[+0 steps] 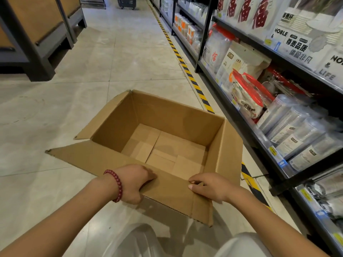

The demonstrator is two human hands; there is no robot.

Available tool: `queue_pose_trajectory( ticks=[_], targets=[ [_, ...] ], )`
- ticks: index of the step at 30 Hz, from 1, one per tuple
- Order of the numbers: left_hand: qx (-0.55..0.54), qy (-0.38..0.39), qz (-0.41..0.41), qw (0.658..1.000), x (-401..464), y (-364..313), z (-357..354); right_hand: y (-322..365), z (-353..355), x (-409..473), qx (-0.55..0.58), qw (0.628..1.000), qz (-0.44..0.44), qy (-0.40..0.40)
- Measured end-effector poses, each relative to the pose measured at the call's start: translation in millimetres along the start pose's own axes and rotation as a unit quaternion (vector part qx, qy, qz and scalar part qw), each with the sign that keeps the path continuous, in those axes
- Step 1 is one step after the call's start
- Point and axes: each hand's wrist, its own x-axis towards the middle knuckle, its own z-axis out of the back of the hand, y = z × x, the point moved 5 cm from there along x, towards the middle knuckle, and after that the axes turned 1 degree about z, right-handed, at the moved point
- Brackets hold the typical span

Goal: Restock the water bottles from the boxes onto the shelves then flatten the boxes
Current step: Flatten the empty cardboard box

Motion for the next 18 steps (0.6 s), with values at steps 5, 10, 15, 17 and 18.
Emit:
queue_pose_trajectory(
  ticks=[5,10,15,17,18],
  targets=[
    [-0.045,-0.004,-0.015,0.999,-13,8,7,9,0,10,-0.010,0.999,-0.001,-0.036],
    [-0.080,0.032,-0.015,0.996,-19,11,11,0,37,13,-0.011,0.977,-0.030,-0.213],
    [-0.096,0.061,0.006,0.993,-18,16,5,-21,63,16,-0.020,0.948,-0.074,-0.309],
    [-0.090,0.065,0.011,0.994,-18,20,-3,-25,70,13,-0.028,0.937,-0.100,-0.333],
    [-0.084,0.069,0.011,0.994,-18,22,-6,-26,74,11,-0.035,0.930,-0.103,-0.352]
  ],
)
